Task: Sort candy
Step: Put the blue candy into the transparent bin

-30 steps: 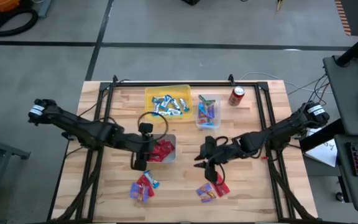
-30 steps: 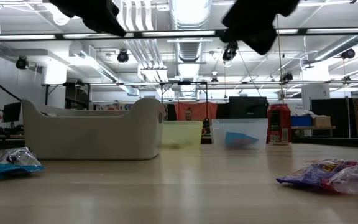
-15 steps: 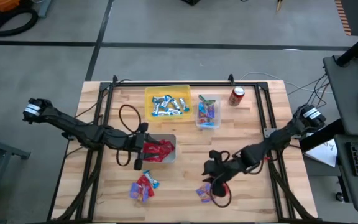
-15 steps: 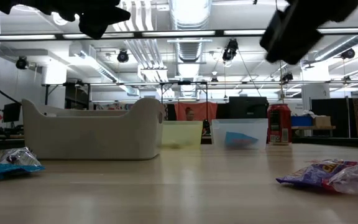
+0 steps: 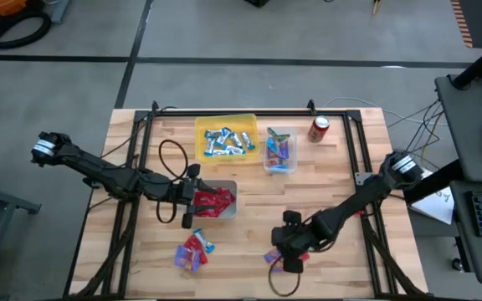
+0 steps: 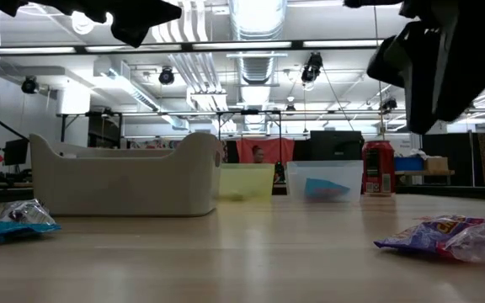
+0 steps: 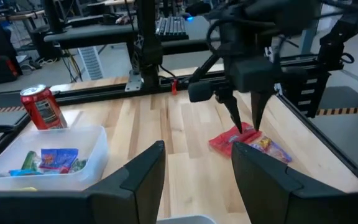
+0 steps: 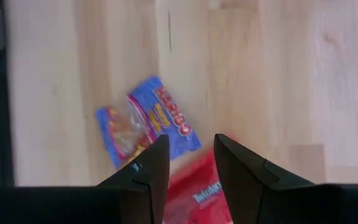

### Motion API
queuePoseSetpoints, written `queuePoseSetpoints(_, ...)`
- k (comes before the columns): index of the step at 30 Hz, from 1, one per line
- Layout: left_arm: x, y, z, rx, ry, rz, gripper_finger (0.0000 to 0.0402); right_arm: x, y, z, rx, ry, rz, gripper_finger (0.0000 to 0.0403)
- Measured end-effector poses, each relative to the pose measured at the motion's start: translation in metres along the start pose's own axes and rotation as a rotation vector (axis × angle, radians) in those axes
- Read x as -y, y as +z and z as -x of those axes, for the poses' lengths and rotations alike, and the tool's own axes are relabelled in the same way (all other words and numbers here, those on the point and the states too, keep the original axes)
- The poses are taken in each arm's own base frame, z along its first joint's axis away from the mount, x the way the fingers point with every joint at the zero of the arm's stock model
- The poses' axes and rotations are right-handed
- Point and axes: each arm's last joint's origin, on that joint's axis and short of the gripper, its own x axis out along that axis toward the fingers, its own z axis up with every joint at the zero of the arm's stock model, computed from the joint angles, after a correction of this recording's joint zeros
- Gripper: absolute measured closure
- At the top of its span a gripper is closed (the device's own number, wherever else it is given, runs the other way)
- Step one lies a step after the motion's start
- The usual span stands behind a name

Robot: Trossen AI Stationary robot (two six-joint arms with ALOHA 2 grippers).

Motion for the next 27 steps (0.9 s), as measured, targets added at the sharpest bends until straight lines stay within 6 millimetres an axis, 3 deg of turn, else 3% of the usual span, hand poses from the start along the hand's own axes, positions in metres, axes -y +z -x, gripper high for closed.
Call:
queuePoseSetpoints(6, 0.000, -0.002, 0.000, -0.006, 0.000, -0.001, 0.0233, -0.015, 0.012, -0.020, -0.154, -0.102, 0.043, 0.0282)
queuePoseSetpoints(12, 0.000, -0.002, 0.000, -0.007, 0.000, -0.002, 0.0233, -0.028, 0.023, -0.032, -0.178, -0.063, 0.028, 0.0282)
queuePoseSetpoints(21, 0.000, -0.002, 0.000, -0.008, 0.000, -0.002, 0.0233, -0.029, 0.020, -0.042, -0.232, -0.043, -0.015, 0.0282)
queuePoseSetpoints(27, 0.000, -0.002, -0.001, -0.006, 0.000, 0.005, 0.0233, -0.027, 0.016, -0.060, -0.264, -0.077, 0.041, 0.0282)
